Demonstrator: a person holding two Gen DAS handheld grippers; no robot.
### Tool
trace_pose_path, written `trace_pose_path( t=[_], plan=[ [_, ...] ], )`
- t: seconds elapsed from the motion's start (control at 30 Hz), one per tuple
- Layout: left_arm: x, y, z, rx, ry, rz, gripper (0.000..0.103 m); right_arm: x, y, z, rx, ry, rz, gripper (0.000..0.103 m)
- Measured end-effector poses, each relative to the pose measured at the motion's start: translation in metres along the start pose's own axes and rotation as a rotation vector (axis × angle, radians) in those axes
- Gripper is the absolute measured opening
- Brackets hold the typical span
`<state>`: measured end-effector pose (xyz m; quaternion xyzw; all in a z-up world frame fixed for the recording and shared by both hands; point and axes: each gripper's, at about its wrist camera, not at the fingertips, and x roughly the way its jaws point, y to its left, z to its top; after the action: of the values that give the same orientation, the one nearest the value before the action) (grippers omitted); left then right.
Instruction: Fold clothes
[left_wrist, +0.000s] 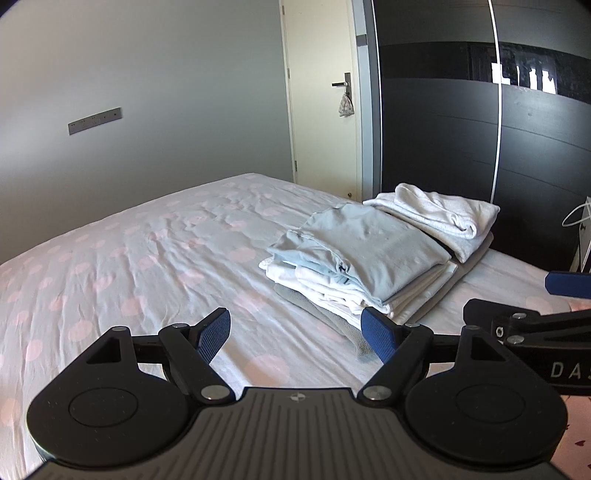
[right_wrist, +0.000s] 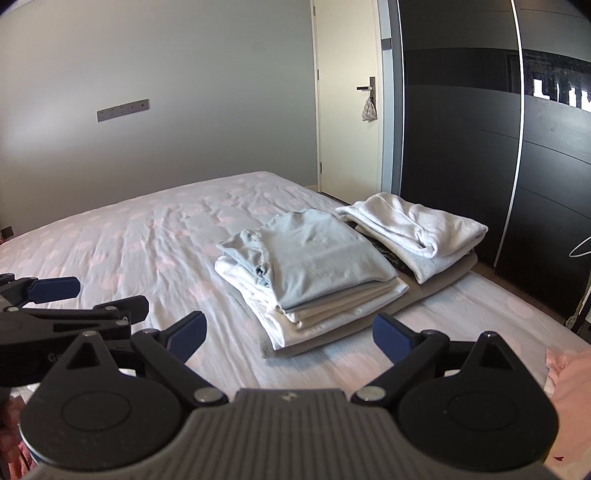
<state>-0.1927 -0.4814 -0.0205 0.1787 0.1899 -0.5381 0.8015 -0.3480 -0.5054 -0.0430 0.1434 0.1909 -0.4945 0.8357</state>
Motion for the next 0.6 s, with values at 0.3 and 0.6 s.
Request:
trace_pose_path(
  t=[0.3, 0.6],
  plan=[
    [-0.007, 0.016, -0.003, -0.05, 0.001, 0.018, 0.077, -0.006, 0.02, -0.001, -0.049, -0.015, 0.002, 0.098],
    [-0.012, 0.018, -0.003, -0.046, -0.007, 0.041, 0.077, -0.009, 0.025, -0.001, -0.046, -0.021, 0.004, 0.098]
  ],
)
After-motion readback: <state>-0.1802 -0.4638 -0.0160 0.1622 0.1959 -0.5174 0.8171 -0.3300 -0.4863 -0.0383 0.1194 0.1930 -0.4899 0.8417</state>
